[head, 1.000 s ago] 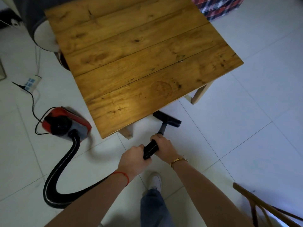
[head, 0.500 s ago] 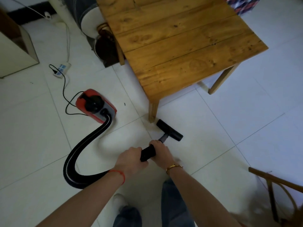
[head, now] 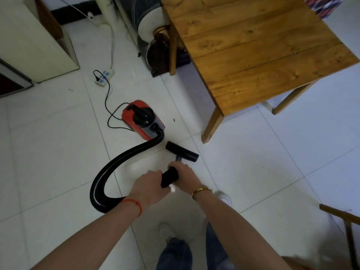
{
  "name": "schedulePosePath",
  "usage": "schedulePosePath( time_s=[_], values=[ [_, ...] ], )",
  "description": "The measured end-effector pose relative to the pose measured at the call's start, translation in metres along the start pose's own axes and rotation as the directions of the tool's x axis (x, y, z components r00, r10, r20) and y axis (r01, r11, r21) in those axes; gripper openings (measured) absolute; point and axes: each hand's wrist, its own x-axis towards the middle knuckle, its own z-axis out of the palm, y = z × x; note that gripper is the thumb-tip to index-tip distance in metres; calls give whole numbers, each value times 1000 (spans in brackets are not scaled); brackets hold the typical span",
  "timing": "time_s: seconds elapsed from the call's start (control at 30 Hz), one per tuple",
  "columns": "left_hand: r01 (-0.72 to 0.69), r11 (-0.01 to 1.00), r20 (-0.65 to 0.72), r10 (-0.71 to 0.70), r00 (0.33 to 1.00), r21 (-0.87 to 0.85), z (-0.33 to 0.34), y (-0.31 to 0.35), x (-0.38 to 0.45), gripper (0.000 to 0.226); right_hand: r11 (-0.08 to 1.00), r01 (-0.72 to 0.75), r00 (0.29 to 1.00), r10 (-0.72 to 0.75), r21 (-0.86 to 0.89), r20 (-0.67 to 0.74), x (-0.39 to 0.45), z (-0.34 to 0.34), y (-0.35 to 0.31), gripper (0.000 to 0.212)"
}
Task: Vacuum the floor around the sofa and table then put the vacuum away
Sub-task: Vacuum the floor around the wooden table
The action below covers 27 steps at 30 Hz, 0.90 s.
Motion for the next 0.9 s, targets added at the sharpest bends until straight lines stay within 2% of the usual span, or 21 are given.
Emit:
schedulePosePath(
  time_s=[0.17,0.37,0.63,0.9],
  values=[
    [18,1000,-39,-18,999,11,-15,-27,13,16,1000,11,1000,-11,-1,-12,29,8,-21,11],
    [13,999,-77,-15,997,-34,-22,-30,45,16,999,25,1000,-25,-24,-15,64,0,-10,18],
    [16,998,-107,-22,994,-61,-61,-11,113,13,996,66,998,-67,-59,-10,136,-42,10,26],
    [59,989,-140,-78,987,-134,-119,5,205,14,982,134,991,-129,-131,43,244,-107,14,22]
  ],
)
